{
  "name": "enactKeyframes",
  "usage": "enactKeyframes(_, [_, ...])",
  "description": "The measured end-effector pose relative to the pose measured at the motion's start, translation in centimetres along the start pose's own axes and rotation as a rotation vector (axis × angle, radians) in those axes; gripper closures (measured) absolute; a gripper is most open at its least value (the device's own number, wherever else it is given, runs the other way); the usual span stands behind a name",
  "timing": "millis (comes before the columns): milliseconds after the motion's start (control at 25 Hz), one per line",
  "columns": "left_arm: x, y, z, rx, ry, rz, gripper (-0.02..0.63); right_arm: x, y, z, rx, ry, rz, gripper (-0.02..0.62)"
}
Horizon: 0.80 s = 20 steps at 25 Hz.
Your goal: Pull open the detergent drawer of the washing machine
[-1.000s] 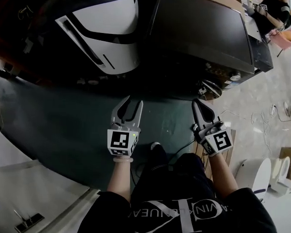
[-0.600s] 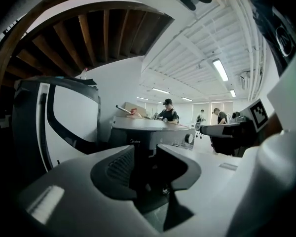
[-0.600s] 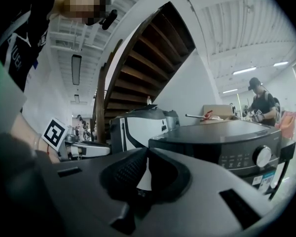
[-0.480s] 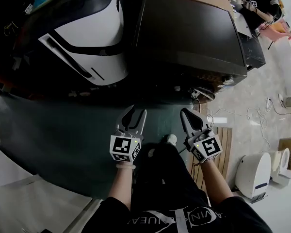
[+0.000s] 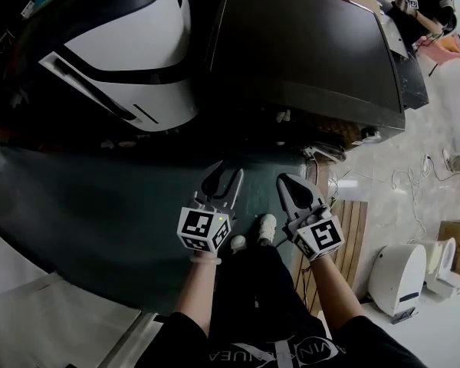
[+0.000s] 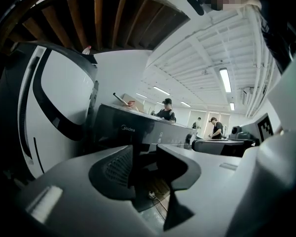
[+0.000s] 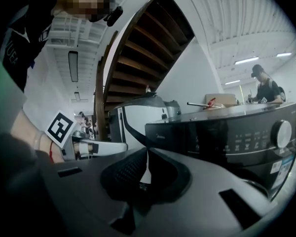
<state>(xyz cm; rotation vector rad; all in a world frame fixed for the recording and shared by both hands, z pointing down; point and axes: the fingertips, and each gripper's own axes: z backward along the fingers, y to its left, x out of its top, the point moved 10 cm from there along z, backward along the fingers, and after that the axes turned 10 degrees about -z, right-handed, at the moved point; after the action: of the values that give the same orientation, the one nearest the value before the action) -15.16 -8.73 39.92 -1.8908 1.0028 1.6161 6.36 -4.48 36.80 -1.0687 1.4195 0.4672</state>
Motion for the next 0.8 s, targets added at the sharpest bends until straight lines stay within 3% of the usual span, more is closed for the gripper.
enactKeyframes(80, [-0.5, 0.0, -1.0, -0.013, -0.008, 0.023, 0.462, -1.0, -0.8, -0.3, -0.001, 0.011, 0.027, 0.583])
enactKeyframes(480, [-3.3, 1.1, -5.5, -0.03, -0.023, 0.132, 0.462, -3.2, -2.3, -3.0, 0.009, 0.004, -0.039, 0.582])
enactKeyframes(640, [-4.3, 1.2, -7.2, -0.058, -0.047, 0.163, 0.457, -4.5, -3.1, -3.6, 0.019, 0.047, 0.0, 0.583])
enactKeyframes(800, [-5.2, 1.7, -8.7, -0.068, -0.093, 0.261, 0.449, -5.7, -4.1, -4.1, 0.034, 0.053, 0.019, 0.581])
